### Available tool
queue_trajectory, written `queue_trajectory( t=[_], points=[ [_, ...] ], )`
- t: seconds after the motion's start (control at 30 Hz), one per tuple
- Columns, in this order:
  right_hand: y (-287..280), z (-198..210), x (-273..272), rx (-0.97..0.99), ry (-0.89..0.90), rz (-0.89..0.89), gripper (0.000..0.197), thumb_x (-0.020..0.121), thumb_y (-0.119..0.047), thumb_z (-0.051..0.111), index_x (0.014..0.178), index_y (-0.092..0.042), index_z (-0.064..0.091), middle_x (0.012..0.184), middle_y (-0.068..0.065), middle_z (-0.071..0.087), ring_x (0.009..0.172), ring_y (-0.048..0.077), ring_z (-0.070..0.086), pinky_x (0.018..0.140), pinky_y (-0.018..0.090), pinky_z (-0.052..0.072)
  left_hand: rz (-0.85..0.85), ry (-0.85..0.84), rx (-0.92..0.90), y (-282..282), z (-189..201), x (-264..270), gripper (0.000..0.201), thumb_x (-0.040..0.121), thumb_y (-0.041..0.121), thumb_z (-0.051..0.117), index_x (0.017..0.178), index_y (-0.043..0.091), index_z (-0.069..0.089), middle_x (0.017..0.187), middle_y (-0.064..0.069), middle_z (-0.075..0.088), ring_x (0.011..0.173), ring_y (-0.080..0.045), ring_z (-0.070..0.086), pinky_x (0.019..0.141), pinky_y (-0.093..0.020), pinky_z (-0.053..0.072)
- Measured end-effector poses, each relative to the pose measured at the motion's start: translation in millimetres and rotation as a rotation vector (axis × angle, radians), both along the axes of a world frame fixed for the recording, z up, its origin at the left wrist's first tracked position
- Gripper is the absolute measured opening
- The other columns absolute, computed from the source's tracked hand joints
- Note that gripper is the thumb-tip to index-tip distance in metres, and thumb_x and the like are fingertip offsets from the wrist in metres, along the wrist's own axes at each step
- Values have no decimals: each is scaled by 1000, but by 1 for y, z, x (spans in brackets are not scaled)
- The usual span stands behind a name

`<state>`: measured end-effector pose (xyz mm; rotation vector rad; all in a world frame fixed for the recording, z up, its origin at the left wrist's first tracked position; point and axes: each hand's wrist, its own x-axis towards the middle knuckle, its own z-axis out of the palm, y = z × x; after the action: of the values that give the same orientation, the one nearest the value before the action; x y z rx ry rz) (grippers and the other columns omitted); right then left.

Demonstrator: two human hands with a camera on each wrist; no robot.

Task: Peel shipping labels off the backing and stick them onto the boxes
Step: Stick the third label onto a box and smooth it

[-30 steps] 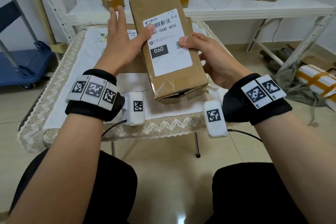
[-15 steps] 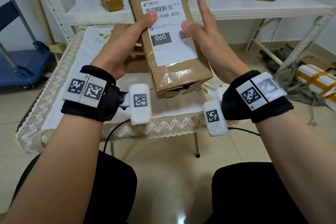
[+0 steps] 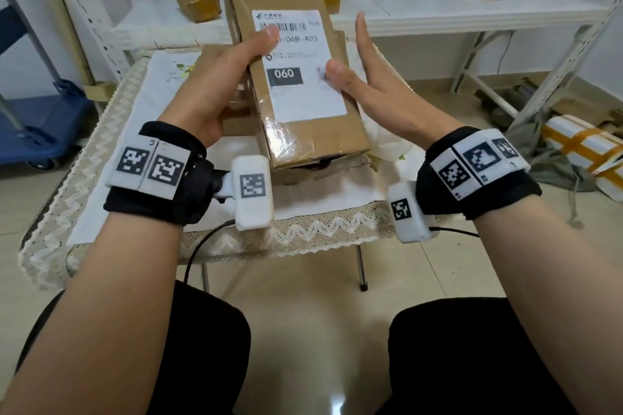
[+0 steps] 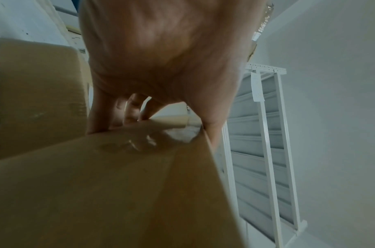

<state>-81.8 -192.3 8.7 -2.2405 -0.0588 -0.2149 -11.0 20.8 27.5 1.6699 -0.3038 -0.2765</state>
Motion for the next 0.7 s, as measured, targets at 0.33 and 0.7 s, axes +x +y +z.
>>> queue_trajectory(
  t=[0.33, 0.7],
  points=[
    [9, 0, 2, 516, 123, 24, 46, 92, -50, 62, 129, -22, 58, 104, 0, 68, 91, 19, 70, 89, 57, 61, 46, -1, -177, 0, 6, 4, 38, 94, 62, 59, 109, 30, 73, 105, 12, 79, 97, -8, 74, 91, -29, 54],
    [44, 1, 24, 702, 125, 23, 44, 106, -54, 43, 138, -26, 56, 96, -9, 78, 82, 7, 75, 105, 50, 54, -94, 118, -139, 29, 6, 7, 21, 92, 41, 68, 104, 23, 68, 79, 7, 67, 61, -11, 59, 67, -28, 52]
  ],
)
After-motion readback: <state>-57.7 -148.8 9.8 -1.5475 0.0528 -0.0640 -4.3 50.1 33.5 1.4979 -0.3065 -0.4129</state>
